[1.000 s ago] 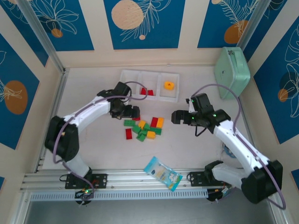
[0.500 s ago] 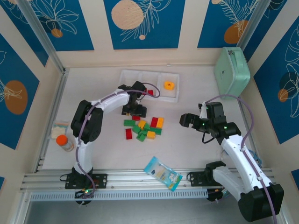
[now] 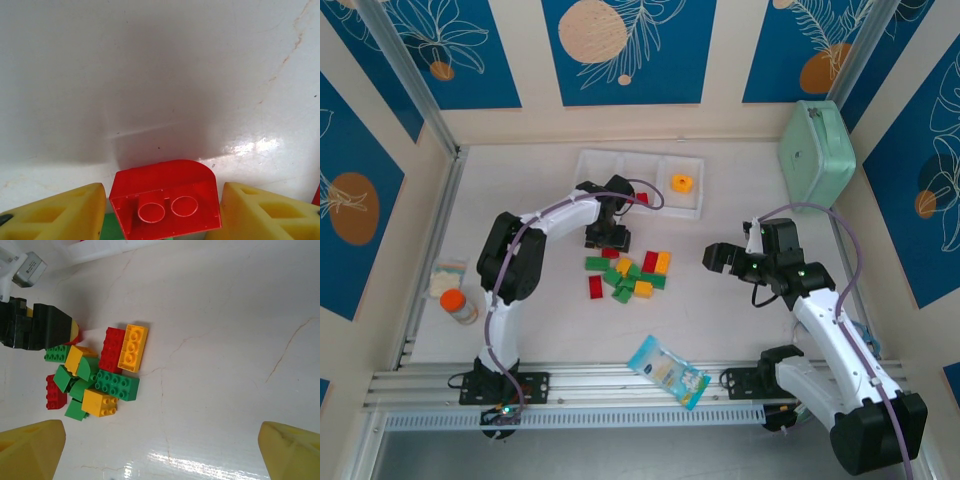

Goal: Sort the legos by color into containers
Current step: Pick up the lego from the center of the table, then place the lego in the container.

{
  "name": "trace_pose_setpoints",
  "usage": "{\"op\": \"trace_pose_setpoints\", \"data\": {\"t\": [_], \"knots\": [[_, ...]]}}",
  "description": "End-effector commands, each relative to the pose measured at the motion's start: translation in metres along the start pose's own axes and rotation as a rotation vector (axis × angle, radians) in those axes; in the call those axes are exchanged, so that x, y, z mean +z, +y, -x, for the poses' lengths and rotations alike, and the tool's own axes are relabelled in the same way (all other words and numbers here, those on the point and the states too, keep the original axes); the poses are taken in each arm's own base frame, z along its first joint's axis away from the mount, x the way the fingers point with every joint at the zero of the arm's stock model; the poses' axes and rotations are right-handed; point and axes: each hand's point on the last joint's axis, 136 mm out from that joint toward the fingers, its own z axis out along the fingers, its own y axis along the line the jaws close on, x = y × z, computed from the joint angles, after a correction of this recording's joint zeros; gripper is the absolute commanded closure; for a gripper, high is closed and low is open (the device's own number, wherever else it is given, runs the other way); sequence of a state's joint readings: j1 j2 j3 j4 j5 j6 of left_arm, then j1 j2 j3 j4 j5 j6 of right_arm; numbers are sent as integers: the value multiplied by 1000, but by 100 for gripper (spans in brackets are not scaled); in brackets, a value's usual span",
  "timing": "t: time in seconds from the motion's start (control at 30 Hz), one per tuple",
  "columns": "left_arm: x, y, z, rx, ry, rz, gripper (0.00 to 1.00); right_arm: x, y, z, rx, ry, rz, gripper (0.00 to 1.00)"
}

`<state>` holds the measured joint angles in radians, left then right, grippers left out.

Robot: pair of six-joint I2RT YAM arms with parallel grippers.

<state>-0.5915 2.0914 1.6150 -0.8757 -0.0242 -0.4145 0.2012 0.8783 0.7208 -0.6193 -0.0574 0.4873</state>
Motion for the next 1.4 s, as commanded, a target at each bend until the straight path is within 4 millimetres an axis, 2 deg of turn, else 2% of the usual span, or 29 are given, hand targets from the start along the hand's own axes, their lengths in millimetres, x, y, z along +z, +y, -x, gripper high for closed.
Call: {"op": "trace_pose_setpoints", "data": {"t": [0.0, 0.3, 0.5, 0.67, 0.8, 0.9, 1.07, 1.2, 1.37], "knots": [[10, 2, -9, -10, 37, 20, 38, 6, -1, -6, 23, 27, 17, 1], [24, 6, -13, -21, 56, 37, 40, 9, -3, -7, 23, 44, 7, 1], [23, 5, -11, -26, 39, 28, 49, 12, -4, -9, 27, 50, 2, 1], [6, 4, -3, -32, -10, 23, 63, 10, -5, -8, 24, 44, -6, 1], [-19, 1, 14, -44, -92, 15, 68, 6, -7, -5, 24, 23, -17, 1], [-44, -6, 40, -45, -216, -26, 68, 4, -7, -4, 19, 6, -22, 1], [-78, -25, 102, -6, -377, -68, 69, 8, -6, -10, 6, 34, -23, 1], [-79, -40, 145, 36, -432, -69, 71, 10, -4, -16, -9, 62, -32, 1], [-70, -41, 193, 3, -520, -61, 71, 14, -8, -27, -22, 81, -51, 1]]}}
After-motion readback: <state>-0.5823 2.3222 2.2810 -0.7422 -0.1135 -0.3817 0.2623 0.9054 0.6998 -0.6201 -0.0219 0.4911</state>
